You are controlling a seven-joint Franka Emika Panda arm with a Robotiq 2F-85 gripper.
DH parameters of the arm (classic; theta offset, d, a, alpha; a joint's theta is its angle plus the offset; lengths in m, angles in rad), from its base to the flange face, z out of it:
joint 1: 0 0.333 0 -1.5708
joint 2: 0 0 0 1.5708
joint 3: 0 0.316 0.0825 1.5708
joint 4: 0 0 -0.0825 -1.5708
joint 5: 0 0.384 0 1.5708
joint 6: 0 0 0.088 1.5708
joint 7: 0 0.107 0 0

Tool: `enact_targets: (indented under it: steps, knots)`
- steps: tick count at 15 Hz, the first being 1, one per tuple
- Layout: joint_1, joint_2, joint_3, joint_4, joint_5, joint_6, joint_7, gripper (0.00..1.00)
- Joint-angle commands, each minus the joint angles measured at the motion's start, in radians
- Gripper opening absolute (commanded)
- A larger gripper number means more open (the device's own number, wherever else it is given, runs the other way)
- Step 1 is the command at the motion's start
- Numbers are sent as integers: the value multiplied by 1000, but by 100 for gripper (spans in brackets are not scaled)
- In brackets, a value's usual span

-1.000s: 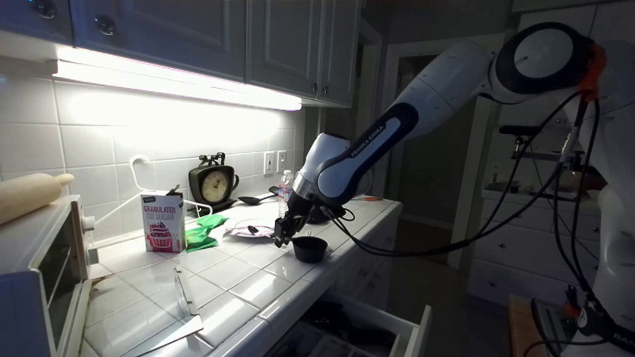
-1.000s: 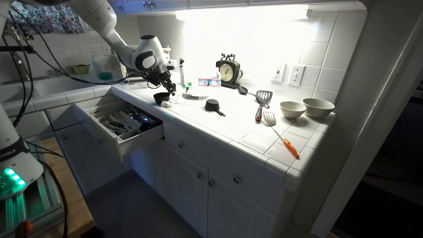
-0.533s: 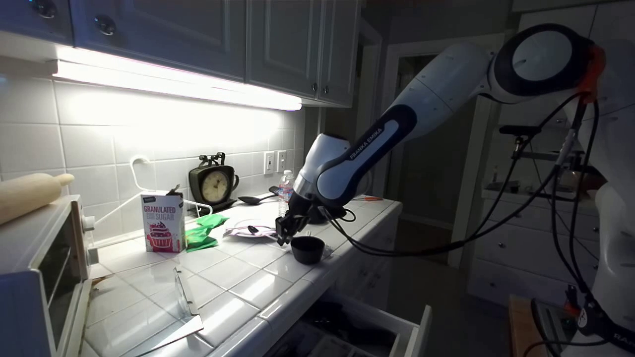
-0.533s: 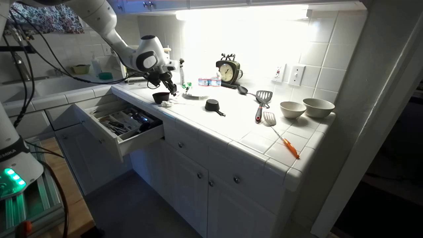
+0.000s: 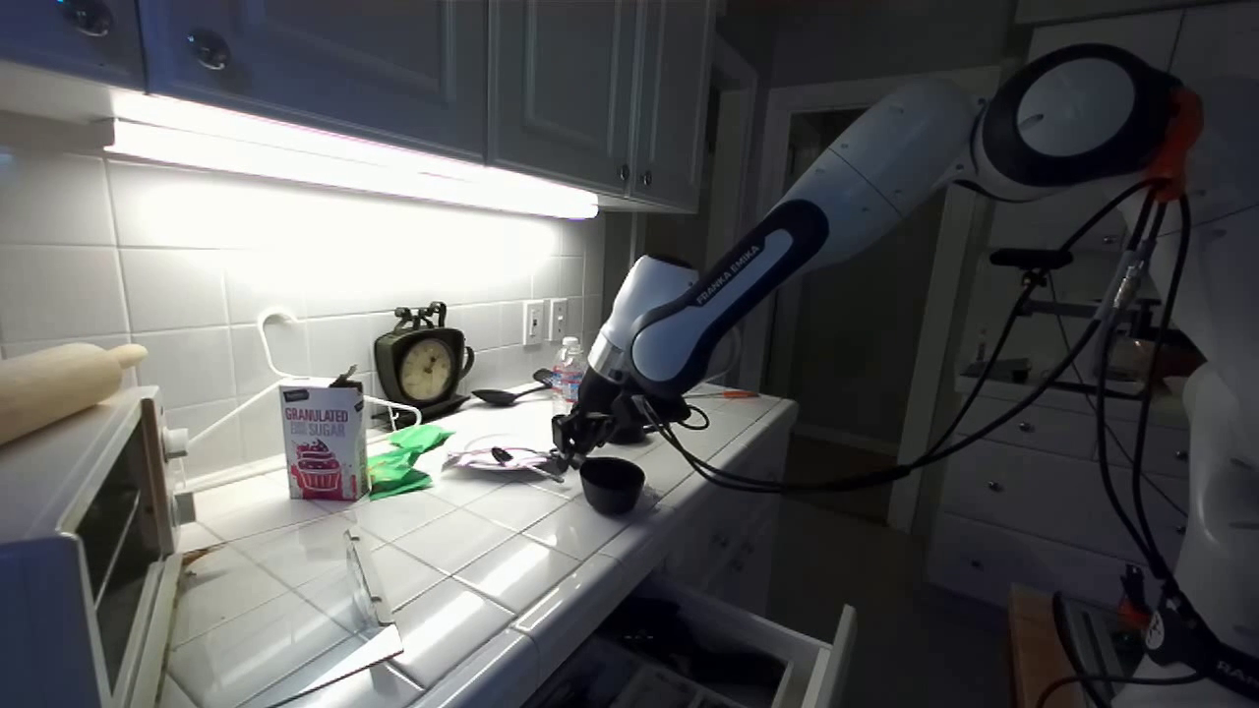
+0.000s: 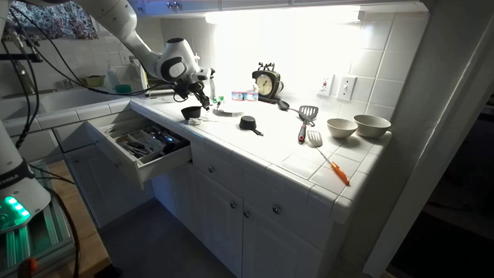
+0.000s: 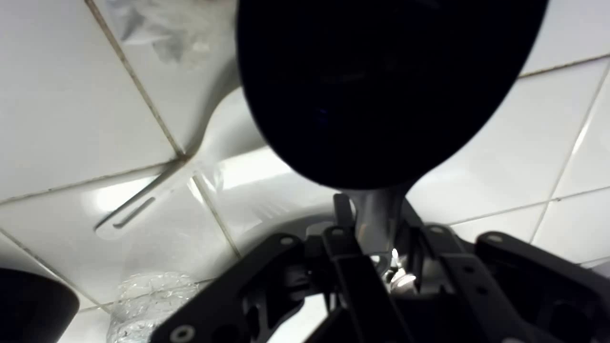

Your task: Stack the black measuring cups together.

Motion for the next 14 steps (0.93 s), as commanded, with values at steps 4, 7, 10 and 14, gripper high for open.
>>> enact_targets:
  steps: [4,7,10,14]
  knots:
    - [-40,-34,16,9,37,-62,-4,6]
    - [-53,-58,7,-3,39,-95,3,6]
    - [-75,-79,-3,-4,43,-122,9,6]
    - [-112,-91,-15,8,51,-145,16,6]
